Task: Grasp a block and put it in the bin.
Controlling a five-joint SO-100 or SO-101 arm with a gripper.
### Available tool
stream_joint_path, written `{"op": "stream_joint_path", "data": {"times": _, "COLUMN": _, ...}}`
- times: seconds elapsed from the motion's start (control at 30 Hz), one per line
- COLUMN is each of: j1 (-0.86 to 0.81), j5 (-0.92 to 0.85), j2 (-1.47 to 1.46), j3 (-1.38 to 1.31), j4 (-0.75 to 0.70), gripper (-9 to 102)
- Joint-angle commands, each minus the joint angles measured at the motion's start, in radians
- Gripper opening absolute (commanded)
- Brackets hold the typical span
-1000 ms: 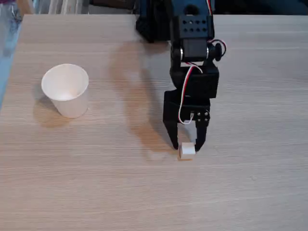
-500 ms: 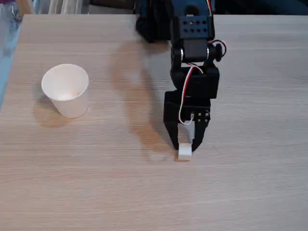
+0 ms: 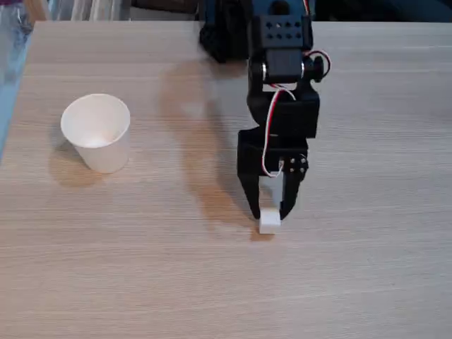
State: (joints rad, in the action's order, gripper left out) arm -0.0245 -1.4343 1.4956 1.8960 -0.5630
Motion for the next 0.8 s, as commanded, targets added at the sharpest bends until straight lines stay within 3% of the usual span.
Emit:
{"op": "stream_joint_path", "data": {"times": 0.0, "j1": 0.0, "j5": -0.034, "j2": 0.078, "j3": 0.018, "j4": 0.031, "gripper": 5}}
{"op": "stream_joint_path", "data": {"times": 0.77, "j1": -0.164, "j5": -0.279, "j2": 0.497, "j3": 0.285, "j4": 0.052, "gripper": 5}}
